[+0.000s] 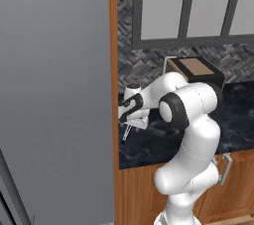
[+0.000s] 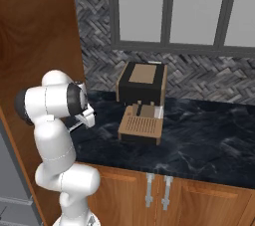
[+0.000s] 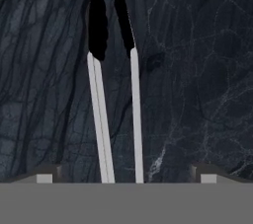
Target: Pick up the tongs from the counter and place them near the plate next to the oven.
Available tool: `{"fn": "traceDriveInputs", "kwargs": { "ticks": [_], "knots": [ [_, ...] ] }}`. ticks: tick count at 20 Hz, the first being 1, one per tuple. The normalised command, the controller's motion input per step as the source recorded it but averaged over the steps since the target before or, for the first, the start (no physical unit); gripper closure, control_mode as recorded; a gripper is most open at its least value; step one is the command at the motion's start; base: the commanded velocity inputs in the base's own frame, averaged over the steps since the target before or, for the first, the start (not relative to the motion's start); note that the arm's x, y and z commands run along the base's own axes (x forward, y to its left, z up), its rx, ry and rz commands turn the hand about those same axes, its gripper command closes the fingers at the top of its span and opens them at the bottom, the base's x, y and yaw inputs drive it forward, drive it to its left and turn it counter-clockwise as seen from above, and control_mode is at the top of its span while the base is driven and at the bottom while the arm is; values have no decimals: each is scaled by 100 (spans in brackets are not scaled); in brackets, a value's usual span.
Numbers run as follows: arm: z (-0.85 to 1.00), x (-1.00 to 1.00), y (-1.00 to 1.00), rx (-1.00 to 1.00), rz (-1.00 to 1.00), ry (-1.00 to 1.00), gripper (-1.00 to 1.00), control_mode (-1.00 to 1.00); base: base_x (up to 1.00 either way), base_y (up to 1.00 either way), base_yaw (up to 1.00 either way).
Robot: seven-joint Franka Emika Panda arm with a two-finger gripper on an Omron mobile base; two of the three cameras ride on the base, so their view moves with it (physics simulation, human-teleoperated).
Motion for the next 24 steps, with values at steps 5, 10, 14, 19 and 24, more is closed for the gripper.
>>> {"fn": "traceDriveInputs", "kwargs": {
  "ticks": [5, 10, 14, 19, 24],
  "knots": [
    [0, 0, 0, 0, 0, 0, 100, -100, 0, 0, 0],
    [0, 0, 0, 0, 0, 0, 100, -100, 0, 0, 0],
    [0, 0, 0, 0, 0, 0, 100, -100, 0, 0, 0],
    [-4, -2, -12, 0, 0, 0, 100, -100, 0, 0, 0],
    [35, -41, -24, 2, 0, -16, 100, -100, 0, 0, 0]
  ]
}}
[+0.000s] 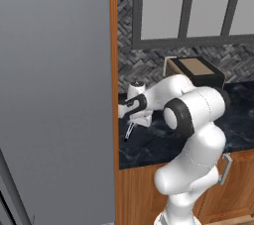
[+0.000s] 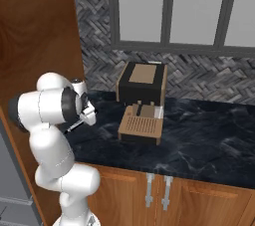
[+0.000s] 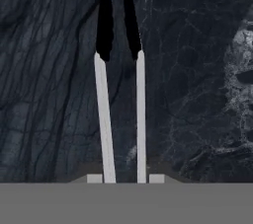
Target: Pick up the tongs from the counter and place them near the plate next to the oven.
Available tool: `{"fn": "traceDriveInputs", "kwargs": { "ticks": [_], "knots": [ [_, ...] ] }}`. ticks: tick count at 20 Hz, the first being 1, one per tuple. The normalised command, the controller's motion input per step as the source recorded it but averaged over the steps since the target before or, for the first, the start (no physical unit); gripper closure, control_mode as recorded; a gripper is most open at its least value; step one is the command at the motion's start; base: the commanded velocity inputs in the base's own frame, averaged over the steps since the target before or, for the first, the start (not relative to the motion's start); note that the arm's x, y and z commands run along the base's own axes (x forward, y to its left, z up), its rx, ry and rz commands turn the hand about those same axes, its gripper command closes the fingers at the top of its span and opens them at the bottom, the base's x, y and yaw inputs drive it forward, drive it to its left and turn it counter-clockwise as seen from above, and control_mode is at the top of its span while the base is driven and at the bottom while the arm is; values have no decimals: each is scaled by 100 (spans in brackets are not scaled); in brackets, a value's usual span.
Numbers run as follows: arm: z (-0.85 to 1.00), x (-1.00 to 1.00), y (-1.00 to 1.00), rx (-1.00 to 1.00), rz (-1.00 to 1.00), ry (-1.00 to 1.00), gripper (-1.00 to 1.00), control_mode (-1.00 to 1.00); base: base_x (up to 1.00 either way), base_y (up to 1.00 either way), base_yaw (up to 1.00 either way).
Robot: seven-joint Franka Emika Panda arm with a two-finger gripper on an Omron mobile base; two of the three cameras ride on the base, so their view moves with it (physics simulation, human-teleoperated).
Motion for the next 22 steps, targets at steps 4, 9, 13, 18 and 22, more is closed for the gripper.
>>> {"fn": "traceDriveInputs", "kwargs": {
  "ticks": [4, 9, 13, 18, 22],
  "knots": [
    [96, -62, -31, 11, 0, -16, 100, -100, 0, 0, 0],
    [100, -80, -39, 16, 2, -14, 100, -100, 0, 0, 0],
    [100, -82, -52, 9, 4, -5, 100, -100, 0, 0, 0],
    [100, -75, -61, 0, 14, -1, 100, -100, 0, 0, 0],
    [100, -73, -50, -8, 22, -5, 100, -100, 0, 0, 0]
  ]
}}
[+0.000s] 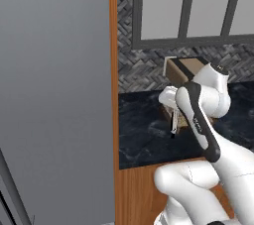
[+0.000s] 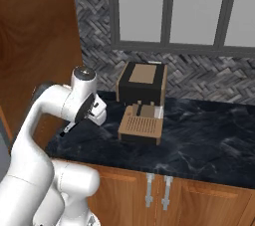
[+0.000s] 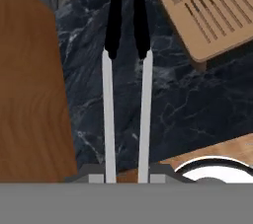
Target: Pick up the tongs from the counter and place them near the plate next to the oven.
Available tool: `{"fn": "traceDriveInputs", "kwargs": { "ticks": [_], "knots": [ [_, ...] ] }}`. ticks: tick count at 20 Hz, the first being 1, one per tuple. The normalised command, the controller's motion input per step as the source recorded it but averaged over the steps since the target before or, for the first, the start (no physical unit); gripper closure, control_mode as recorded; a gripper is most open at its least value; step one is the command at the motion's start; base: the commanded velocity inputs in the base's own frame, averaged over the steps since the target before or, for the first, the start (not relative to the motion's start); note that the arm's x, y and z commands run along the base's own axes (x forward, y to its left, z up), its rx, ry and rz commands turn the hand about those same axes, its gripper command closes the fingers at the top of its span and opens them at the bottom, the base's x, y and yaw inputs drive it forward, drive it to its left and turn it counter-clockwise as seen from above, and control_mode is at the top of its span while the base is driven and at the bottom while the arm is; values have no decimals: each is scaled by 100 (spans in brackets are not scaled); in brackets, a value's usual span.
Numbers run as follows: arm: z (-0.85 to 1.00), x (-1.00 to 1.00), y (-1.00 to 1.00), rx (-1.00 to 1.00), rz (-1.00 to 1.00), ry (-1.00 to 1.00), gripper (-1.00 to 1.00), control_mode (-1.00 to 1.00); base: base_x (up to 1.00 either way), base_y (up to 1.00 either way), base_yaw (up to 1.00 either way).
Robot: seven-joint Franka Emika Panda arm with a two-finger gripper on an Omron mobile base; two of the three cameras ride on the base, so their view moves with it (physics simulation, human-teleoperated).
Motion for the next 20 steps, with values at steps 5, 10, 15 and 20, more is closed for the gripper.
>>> {"fn": "traceDriveInputs", "kwargs": {
  "ticks": [5, 10, 15, 20],
  "knots": [
    [100, -41, -30, -16, 19, 0, 100, -100, 0, 0, 0],
    [73, -42, -6, -25, 14, -2, 100, -100, 0, 0, 0],
    [-37, -48, -12, -16, 8, -16, 100, -100, 0, 0, 0],
    [-16, -52, -14, 0, 1, -8, 100, -100, 0, 0, 0]
  ]
}}
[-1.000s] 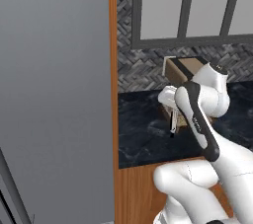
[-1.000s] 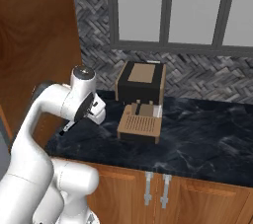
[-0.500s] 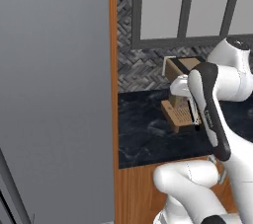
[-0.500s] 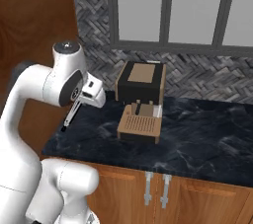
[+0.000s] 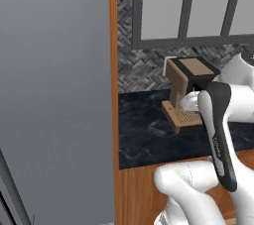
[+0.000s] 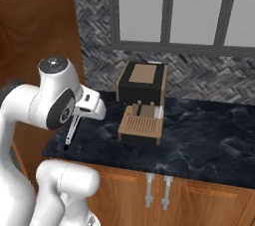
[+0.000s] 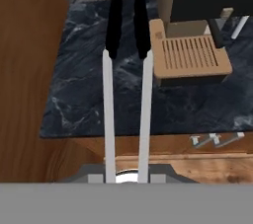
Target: Pick up the tongs from the counter and place them near the plate next to the oven.
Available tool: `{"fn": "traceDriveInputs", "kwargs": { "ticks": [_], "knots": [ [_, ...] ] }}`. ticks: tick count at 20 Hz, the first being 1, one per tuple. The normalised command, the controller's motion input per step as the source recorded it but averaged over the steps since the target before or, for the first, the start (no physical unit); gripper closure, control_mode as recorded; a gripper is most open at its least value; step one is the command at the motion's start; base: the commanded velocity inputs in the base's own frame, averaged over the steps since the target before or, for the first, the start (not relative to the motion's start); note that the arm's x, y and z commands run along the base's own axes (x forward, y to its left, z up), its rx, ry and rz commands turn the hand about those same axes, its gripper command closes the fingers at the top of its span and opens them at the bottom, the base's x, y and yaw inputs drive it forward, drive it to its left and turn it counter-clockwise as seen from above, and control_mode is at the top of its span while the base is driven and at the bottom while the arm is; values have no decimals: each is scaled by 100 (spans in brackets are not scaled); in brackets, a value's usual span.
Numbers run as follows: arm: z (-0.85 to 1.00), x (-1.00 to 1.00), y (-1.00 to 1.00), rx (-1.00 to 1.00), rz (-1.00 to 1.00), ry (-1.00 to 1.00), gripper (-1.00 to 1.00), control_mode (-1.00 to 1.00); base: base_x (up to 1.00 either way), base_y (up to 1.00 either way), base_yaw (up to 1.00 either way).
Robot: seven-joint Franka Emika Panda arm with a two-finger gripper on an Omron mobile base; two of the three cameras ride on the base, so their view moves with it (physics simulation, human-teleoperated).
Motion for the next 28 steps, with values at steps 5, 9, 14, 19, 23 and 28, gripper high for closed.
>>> {"fn": "traceDriveInputs", "kwargs": {
  "ticks": [5, 9, 14, 19, 23, 28],
  "knots": [
    [19, -53, -5, 0, 0, 0, 100, -100, 0, 0, 0],
    [58, -33, 0, -3, 0, 7, 100, -100, 0, 0, 0],
    [13, -2, 0, -1, 0, 8, 100, -100, 0, 0, 0],
    [0, 0, 0, 0, 0, 0, 100, -100, 0, 0, 0],
    [0, 0, 0, 0, 0, 0, 100, 100, -1, 0, 0],
    [0, 0, 0, 0, 0, 0, 100, 100, -89, 0, -2]
  ]
}}
